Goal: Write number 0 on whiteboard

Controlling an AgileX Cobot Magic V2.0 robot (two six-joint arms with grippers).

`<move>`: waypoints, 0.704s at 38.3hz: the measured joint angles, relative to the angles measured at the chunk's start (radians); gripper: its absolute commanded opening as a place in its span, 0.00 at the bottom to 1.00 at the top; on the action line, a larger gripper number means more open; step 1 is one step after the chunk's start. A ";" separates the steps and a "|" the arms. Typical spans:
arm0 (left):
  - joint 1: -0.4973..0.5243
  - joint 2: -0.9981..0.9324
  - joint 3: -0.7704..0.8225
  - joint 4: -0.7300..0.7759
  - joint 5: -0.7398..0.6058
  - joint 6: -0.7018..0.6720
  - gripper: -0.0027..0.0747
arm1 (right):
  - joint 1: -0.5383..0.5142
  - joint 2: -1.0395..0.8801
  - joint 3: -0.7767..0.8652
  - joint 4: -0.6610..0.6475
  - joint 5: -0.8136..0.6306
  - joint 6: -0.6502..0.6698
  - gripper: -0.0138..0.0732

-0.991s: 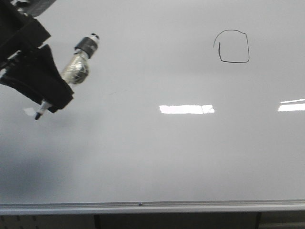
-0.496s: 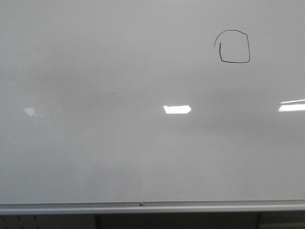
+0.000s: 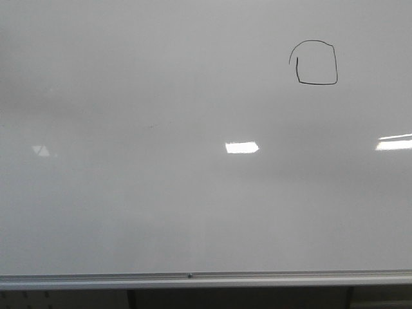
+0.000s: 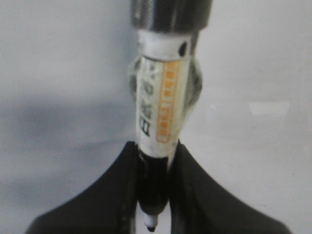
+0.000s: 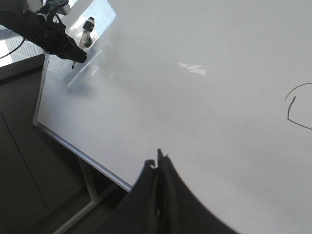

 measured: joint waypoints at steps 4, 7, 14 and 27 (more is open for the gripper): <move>0.000 0.029 0.000 0.000 -0.046 0.000 0.01 | 0.000 0.000 0.000 0.000 0.000 0.000 0.08; 0.000 0.049 0.000 -0.009 -0.072 0.000 0.01 | 0.000 0.000 0.000 0.000 0.000 0.000 0.08; 0.000 0.076 0.000 -0.018 -0.096 0.000 0.01 | 0.000 0.000 0.000 0.000 0.000 0.000 0.08; -0.024 0.102 -0.001 -0.018 -0.129 0.000 0.02 | 0.000 0.000 0.000 0.000 0.000 0.000 0.08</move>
